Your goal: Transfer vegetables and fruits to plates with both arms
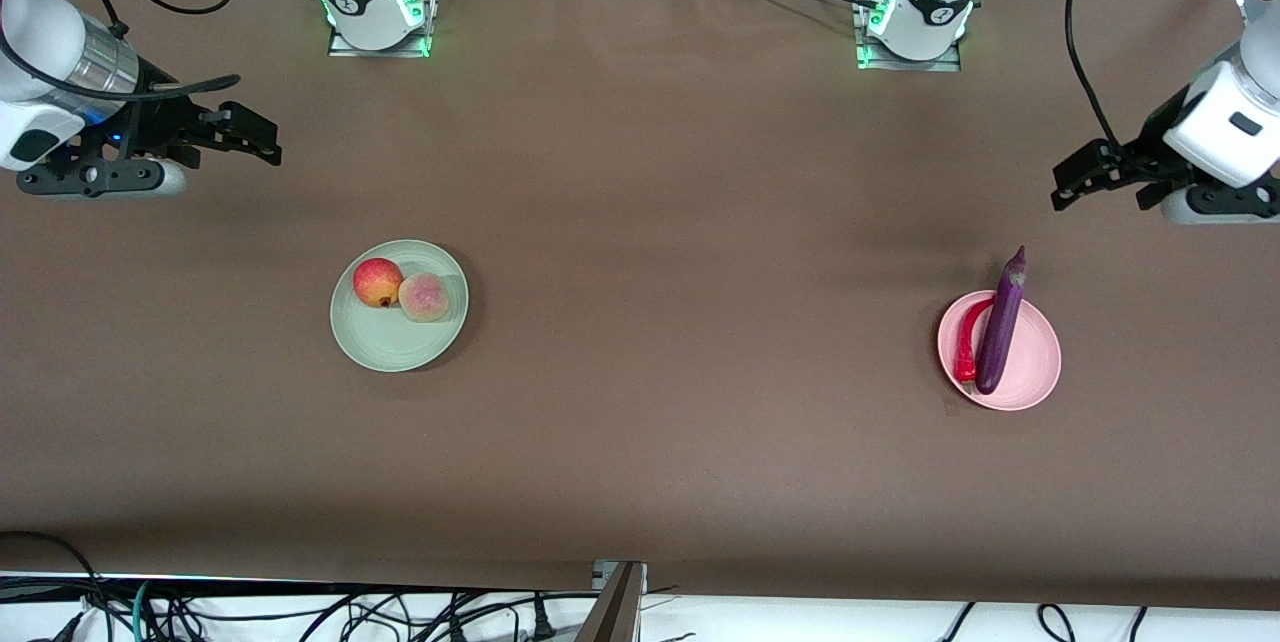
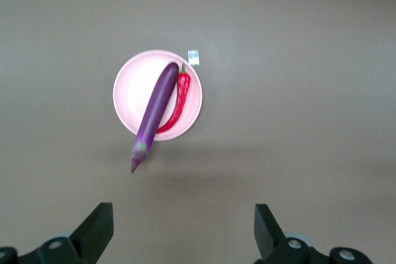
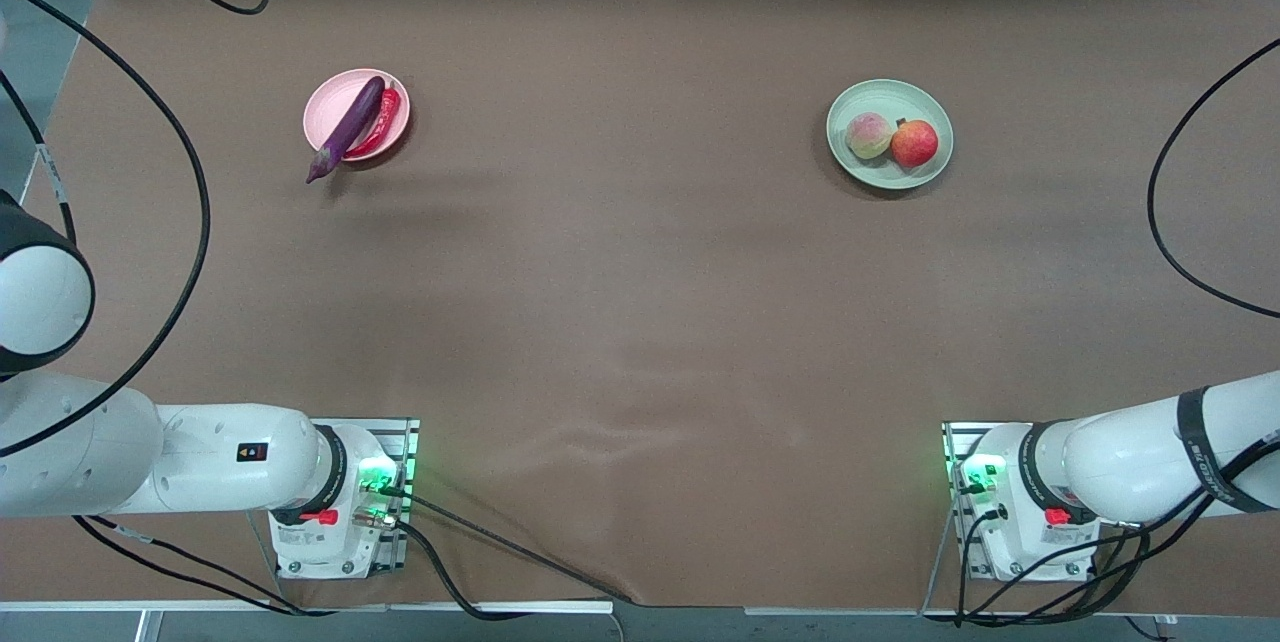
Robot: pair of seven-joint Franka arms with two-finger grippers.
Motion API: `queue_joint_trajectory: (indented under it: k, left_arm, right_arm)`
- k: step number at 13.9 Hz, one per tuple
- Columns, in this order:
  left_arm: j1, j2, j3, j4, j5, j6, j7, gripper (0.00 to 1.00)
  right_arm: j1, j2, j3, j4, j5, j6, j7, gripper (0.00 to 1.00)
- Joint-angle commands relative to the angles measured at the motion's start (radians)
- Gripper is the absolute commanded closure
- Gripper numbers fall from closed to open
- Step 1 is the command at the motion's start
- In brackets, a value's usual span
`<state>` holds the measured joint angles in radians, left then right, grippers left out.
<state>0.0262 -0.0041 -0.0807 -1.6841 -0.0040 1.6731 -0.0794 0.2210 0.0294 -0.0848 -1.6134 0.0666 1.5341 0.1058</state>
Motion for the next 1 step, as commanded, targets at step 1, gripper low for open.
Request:
queue_joint_trajectory:
  k: [1]
  left_arm:
    - [-0.015, 0.044, 0.004, 0.053, 0.018, -0.027, 0.029, 0.00]
  right_arm:
    - [-0.020, -0.019, 0.031, -0.023, -0.031, 0.017, -0.012, 0.00]
